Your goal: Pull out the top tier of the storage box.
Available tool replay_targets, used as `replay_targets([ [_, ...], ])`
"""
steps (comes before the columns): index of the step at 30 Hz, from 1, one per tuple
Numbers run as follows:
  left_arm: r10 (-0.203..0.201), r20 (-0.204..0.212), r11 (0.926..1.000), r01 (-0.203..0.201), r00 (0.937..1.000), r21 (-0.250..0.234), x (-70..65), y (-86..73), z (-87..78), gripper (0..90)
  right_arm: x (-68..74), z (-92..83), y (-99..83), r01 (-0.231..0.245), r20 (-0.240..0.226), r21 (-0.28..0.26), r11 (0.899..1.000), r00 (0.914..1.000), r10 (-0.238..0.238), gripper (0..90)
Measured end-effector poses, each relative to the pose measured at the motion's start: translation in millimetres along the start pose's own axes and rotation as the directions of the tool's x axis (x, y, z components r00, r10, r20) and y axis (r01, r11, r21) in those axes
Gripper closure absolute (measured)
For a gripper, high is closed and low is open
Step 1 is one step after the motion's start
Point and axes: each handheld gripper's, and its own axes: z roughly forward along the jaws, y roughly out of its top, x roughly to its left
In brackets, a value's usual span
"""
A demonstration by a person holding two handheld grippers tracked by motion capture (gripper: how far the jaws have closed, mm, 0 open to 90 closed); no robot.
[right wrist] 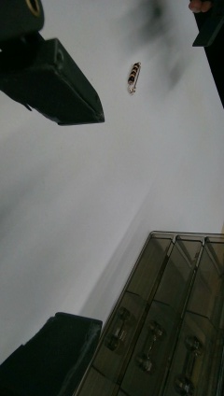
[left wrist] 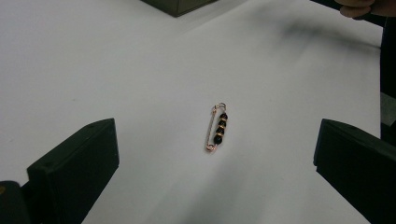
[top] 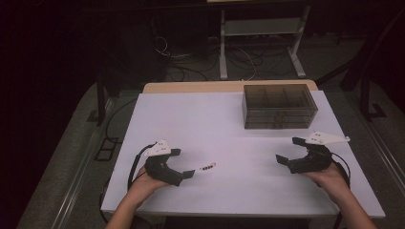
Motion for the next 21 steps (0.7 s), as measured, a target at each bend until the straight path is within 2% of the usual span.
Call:
replay_targets([
  [21,0.008,0.007,1.0000,-0.008,0.9999,0.004,-1.1,0.1,2.3,0.0,-7.0,2.7,7.7,0.008,0.024,-0.004,1.000,0.9997,-0.008,2.1],
])
